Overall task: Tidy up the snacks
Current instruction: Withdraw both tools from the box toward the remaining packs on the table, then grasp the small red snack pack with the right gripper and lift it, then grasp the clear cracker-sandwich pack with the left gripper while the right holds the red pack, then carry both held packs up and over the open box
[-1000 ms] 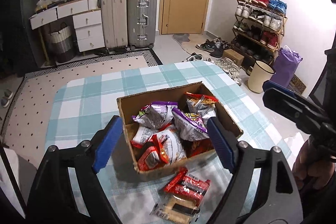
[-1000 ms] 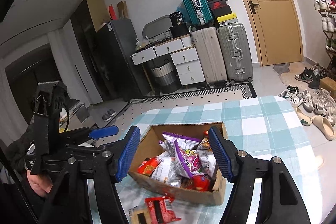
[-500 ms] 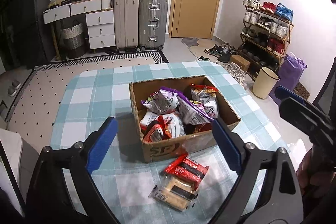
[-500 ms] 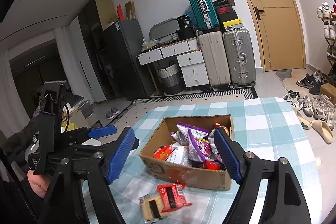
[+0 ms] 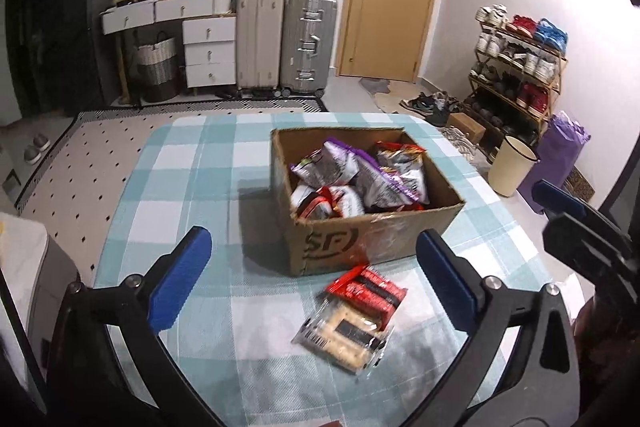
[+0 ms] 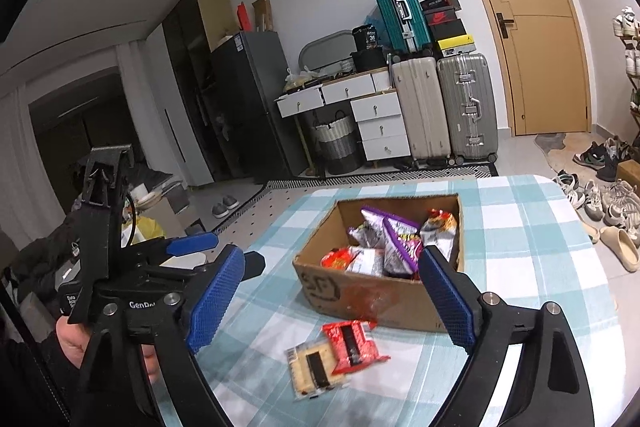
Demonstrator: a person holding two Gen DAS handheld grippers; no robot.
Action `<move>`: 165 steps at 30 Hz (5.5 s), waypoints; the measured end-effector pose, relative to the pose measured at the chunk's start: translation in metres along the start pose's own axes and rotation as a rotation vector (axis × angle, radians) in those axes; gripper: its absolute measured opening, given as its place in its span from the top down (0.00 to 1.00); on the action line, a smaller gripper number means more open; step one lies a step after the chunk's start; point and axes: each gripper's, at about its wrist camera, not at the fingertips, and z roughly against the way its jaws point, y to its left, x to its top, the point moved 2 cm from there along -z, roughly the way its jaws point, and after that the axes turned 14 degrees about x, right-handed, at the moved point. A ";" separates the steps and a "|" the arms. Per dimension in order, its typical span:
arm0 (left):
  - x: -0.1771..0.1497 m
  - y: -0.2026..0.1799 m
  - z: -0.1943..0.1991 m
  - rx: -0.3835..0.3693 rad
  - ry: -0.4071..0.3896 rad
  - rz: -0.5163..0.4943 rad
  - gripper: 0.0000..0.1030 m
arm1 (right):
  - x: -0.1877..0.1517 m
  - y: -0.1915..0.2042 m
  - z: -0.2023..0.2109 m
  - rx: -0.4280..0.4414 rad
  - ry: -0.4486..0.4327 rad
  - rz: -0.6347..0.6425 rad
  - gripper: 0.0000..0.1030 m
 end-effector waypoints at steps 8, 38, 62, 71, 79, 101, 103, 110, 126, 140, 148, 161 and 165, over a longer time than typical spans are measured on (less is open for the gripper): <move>-0.031 0.027 -0.014 0.043 0.037 0.056 0.01 | -0.025 0.004 -0.014 0.002 0.057 0.009 0.09; -0.100 0.058 -0.084 0.037 0.187 0.135 0.01 | -0.093 -0.061 -0.138 -0.006 0.356 -0.127 0.14; -0.110 0.055 -0.083 0.036 0.232 0.131 0.01 | -0.101 -0.068 -0.137 -0.003 0.351 -0.202 0.58; -0.109 0.036 -0.083 0.014 0.244 0.082 0.01 | -0.095 -0.054 -0.095 0.007 0.291 -0.183 0.58; -0.111 0.011 -0.094 -0.040 0.282 0.013 0.01 | -0.102 -0.061 -0.056 -0.008 0.244 -0.212 0.58; -0.115 -0.052 -0.129 -0.107 0.330 -0.239 0.01 | -0.116 -0.082 -0.027 -0.035 0.192 -0.279 0.58; -0.115 -0.056 -0.129 -0.108 0.328 -0.253 0.01 | -0.115 -0.082 -0.027 -0.036 0.190 -0.276 0.58; -0.117 -0.062 -0.128 -0.100 0.328 -0.281 0.01 | -0.115 -0.081 -0.022 -0.033 0.178 -0.280 0.58; -0.119 -0.070 -0.114 -0.114 0.274 -0.330 0.37 | -0.115 -0.082 -0.011 -0.033 0.151 -0.294 0.58; -0.105 -0.049 -0.077 -0.113 0.237 -0.264 0.37 | -0.103 -0.066 0.002 -0.024 0.122 -0.266 0.58; -0.084 -0.039 -0.050 -0.116 0.189 -0.232 0.37 | -0.086 -0.047 0.002 -0.008 0.119 -0.214 0.58; -0.036 -0.028 -0.021 -0.119 0.117 -0.197 0.37 | -0.048 -0.018 0.000 0.012 0.106 -0.111 0.58; -0.022 -0.028 -0.017 -0.123 0.106 -0.193 0.37 | -0.035 -0.015 -0.003 0.012 0.103 -0.084 0.58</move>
